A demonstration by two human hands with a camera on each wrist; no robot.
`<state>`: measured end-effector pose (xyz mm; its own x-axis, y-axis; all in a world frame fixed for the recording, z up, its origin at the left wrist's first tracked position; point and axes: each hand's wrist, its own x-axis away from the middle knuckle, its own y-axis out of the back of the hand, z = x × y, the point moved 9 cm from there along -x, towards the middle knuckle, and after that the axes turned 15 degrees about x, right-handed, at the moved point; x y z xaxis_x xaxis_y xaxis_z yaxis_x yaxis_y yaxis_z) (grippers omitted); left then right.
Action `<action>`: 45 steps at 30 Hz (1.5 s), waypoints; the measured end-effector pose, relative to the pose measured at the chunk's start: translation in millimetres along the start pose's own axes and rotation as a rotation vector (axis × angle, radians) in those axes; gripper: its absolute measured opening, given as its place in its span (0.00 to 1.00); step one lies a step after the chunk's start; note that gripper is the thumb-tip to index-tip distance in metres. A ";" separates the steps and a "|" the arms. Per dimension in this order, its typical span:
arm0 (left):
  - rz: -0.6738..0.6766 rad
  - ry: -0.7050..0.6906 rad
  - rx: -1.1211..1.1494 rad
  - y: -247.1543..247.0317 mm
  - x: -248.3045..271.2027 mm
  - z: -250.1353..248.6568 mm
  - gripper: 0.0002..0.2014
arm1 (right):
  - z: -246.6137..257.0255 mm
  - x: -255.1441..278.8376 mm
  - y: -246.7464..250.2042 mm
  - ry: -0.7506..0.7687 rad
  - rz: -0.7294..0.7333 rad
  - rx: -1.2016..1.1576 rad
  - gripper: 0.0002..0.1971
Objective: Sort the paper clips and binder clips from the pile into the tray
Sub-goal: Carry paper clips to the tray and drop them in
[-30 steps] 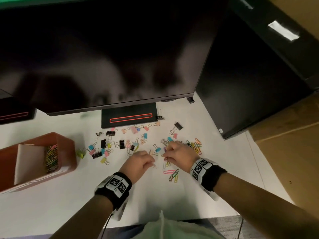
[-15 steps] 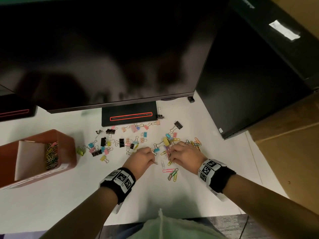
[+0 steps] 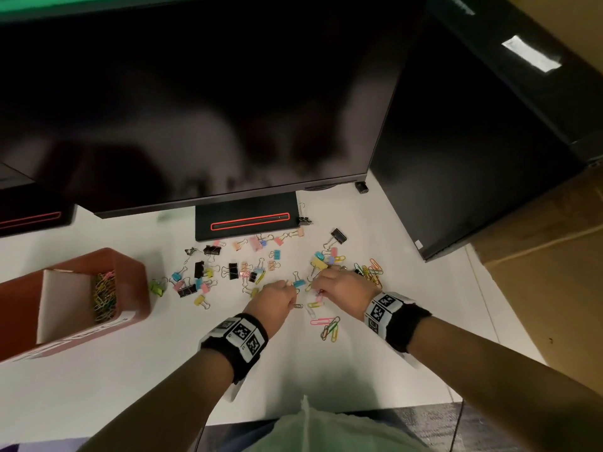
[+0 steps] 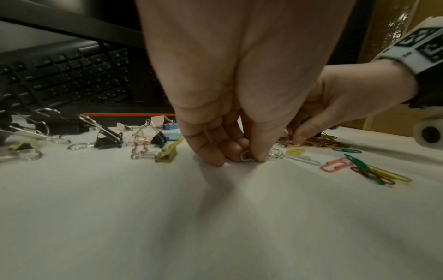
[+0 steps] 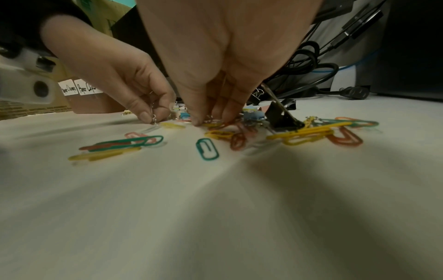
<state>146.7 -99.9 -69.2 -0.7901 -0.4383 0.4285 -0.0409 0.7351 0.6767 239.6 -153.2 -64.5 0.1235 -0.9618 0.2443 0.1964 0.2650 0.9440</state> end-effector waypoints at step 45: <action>-0.147 -0.006 0.130 7.9 -14.2 5.5 0.07 | -4.3 -24.0 -6.6 -0.210 0.224 -0.019 0.12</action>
<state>154.3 -85.0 -73.2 -0.7737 -0.5428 0.3268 -0.2340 0.7241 0.6487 239.5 -131.6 -77.6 -0.0377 -0.8717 0.4886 0.2053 0.4717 0.8575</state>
